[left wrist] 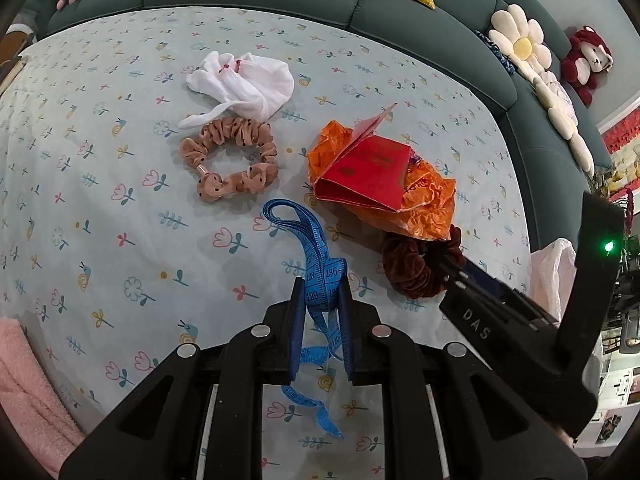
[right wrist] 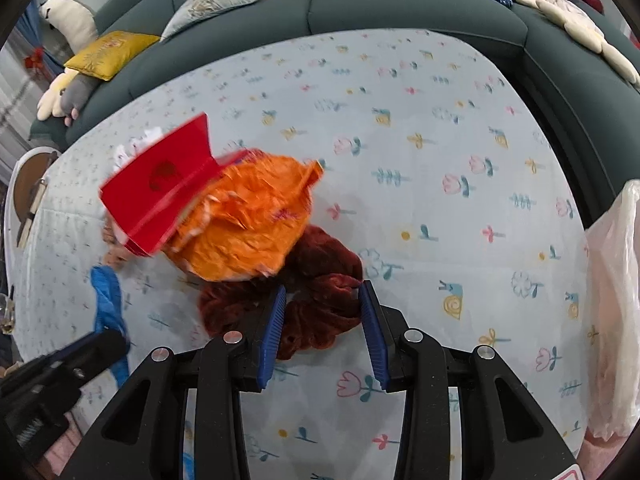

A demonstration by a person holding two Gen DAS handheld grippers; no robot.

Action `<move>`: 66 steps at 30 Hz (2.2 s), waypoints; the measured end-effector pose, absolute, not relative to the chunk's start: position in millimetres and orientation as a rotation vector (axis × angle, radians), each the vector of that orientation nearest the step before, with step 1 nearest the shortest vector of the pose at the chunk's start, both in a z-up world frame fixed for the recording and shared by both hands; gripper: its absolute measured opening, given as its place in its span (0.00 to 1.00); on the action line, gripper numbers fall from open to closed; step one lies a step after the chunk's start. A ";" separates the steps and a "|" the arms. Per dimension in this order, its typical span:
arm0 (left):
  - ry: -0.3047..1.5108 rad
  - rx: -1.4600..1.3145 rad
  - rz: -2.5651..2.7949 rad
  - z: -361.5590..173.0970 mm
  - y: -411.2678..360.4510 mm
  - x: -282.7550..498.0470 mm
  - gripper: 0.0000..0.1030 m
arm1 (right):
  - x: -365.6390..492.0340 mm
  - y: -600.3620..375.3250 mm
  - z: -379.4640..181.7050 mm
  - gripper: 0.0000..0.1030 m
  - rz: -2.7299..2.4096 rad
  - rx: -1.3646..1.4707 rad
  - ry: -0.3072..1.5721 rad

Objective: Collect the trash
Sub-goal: 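Grasp the blue tape measure with the left tool while the right tool grasps the dark red scrunchie, then carry the tape measure and scrunchie into the white trash bag and open both tools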

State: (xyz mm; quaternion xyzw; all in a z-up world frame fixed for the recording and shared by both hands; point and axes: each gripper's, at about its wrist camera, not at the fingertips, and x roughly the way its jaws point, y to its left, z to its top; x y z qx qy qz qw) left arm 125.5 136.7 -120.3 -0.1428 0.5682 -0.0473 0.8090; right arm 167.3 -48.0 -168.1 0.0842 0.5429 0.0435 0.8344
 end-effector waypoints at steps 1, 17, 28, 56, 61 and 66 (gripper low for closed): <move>1.216 -0.305 -0.103 -120.7 136.7 124.7 0.15 | 165.0 -49.8 -167.9 0.32 0.094 0.179 1.146; 1.201 -0.252 -0.174 -105.5 90.4 114.0 0.15 | 115.2 -83.3 -146.8 0.17 0.103 0.182 1.112; 1.144 -0.145 -0.290 -72.5 19.9 104.4 0.15 | 88.4 -153.2 -102.3 0.17 0.025 0.268 0.983; 1.108 -0.017 -0.614 -33.3 -170.0 94.2 0.15 | 30.3 -339.0 -80.6 0.17 -0.262 0.435 0.828; 1.103 0.002 -0.639 -28.5 -190.7 93.6 0.15 | 23.1 -355.0 -83.8 0.17 -0.286 0.462 0.819; 1.090 0.015 -0.669 -21.5 -210.7 93.4 0.15 | 20.4 -366.7 -87.4 0.17 -0.302 0.478 0.817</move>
